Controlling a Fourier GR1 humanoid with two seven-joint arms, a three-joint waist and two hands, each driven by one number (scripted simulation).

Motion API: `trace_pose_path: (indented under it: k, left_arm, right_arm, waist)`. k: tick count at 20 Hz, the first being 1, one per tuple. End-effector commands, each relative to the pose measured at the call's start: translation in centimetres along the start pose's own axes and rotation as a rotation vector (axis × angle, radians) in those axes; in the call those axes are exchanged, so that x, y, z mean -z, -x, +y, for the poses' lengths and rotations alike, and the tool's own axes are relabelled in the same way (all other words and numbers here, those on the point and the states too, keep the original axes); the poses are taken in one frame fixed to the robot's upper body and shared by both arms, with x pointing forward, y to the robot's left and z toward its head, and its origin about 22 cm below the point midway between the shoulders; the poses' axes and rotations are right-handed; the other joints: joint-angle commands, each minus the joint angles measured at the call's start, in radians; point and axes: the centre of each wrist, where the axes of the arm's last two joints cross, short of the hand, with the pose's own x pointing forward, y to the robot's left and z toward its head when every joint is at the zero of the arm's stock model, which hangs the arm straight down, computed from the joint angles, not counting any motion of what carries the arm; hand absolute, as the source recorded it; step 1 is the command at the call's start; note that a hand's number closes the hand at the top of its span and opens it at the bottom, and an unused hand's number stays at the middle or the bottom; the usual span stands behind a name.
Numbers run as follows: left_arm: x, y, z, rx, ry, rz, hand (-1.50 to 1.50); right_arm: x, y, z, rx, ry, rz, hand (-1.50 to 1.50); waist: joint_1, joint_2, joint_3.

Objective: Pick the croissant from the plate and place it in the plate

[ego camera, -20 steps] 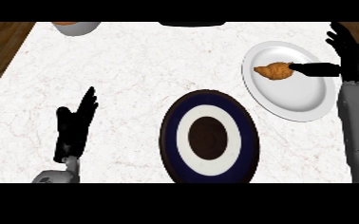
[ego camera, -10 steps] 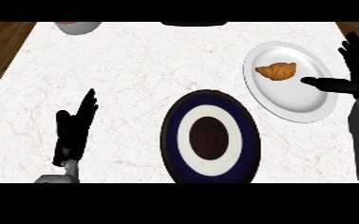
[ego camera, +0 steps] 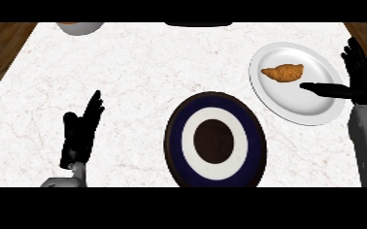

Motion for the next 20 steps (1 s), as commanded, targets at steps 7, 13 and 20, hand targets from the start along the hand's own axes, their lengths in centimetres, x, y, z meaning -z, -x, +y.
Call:
trace_pose_path:
  k: [7,13,20]
  left_arm:
    - [1.0,-1.0,3.1,-0.009,-0.013,0.011,0.0]
    - [1.7,-0.9,0.5,0.008,-0.01,0.007,0.0]
    - [0.5,-1.4,0.8,-0.003,-0.01,0.024,0.0]
  right_arm:
    - [-0.7,1.0,-0.2,-0.081,0.042,0.041,-1.5]
    - [-1.8,3.8,-2.6,-0.102,0.096,0.082,-1.5]
    - [-2.7,4.5,-3.2,-0.148,0.099,0.108,-1.5]
  waist:
    - [-0.001,0.0,0.0]
    - [0.0,0.002,0.0]
    - [-0.001,0.0,0.0]
